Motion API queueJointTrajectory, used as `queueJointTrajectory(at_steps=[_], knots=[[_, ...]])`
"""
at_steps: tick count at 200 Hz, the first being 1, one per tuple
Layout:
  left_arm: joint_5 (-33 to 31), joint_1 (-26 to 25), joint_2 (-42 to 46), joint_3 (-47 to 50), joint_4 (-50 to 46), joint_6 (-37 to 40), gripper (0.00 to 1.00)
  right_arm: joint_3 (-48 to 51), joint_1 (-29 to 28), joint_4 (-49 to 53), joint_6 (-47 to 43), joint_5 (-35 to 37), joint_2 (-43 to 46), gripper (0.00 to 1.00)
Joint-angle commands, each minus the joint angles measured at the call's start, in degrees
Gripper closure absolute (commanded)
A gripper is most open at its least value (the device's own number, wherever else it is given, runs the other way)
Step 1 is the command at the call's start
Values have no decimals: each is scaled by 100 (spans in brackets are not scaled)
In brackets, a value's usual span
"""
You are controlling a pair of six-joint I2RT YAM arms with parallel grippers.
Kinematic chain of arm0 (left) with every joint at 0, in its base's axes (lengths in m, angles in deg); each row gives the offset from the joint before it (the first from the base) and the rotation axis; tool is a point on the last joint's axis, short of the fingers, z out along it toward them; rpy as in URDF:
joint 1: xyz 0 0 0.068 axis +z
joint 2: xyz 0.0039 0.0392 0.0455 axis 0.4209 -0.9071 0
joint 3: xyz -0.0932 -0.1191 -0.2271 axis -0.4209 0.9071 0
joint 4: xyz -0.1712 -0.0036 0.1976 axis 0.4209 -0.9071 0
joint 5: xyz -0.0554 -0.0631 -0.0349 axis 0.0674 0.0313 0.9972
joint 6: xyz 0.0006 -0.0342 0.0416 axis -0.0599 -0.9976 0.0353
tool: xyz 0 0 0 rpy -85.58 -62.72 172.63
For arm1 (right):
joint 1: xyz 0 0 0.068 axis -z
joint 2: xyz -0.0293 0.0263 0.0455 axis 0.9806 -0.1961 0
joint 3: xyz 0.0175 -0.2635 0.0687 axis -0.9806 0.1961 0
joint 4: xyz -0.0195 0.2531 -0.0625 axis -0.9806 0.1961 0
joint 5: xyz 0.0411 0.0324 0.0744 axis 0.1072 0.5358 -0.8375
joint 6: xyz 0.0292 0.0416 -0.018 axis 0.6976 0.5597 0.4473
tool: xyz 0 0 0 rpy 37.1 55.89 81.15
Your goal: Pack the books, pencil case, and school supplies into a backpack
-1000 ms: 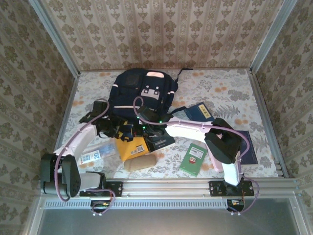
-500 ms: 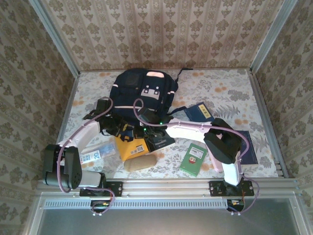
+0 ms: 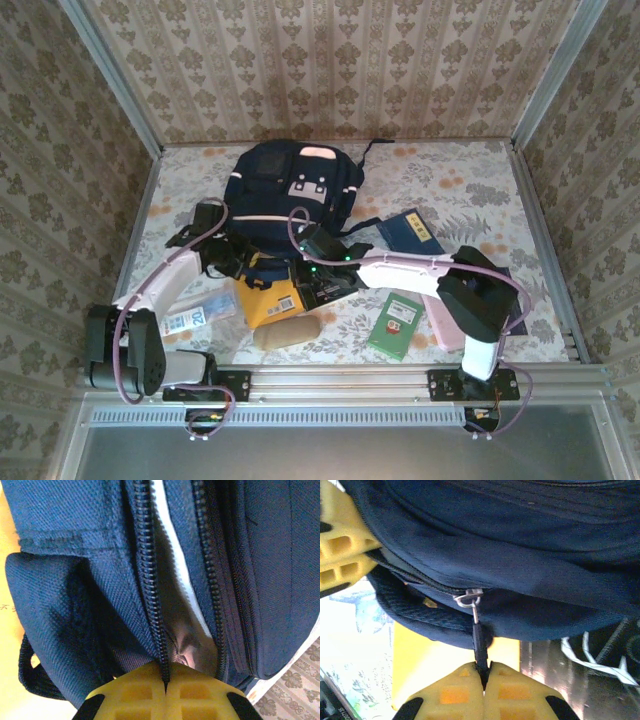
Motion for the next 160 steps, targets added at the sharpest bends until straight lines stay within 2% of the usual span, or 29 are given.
queueJointTrajectory(at_steps=[1, 117, 160], knots=[[-271, 168, 226, -72, -102, 131, 100, 379, 166, 238, -135, 322, 271, 100], [-240, 215, 822, -98, -399, 165, 100, 476, 1453, 393, -743, 463, 220, 100], [-175, 206, 840, -114, -416, 180, 100, 106, 2058, 410, -641, 135, -244, 100]])
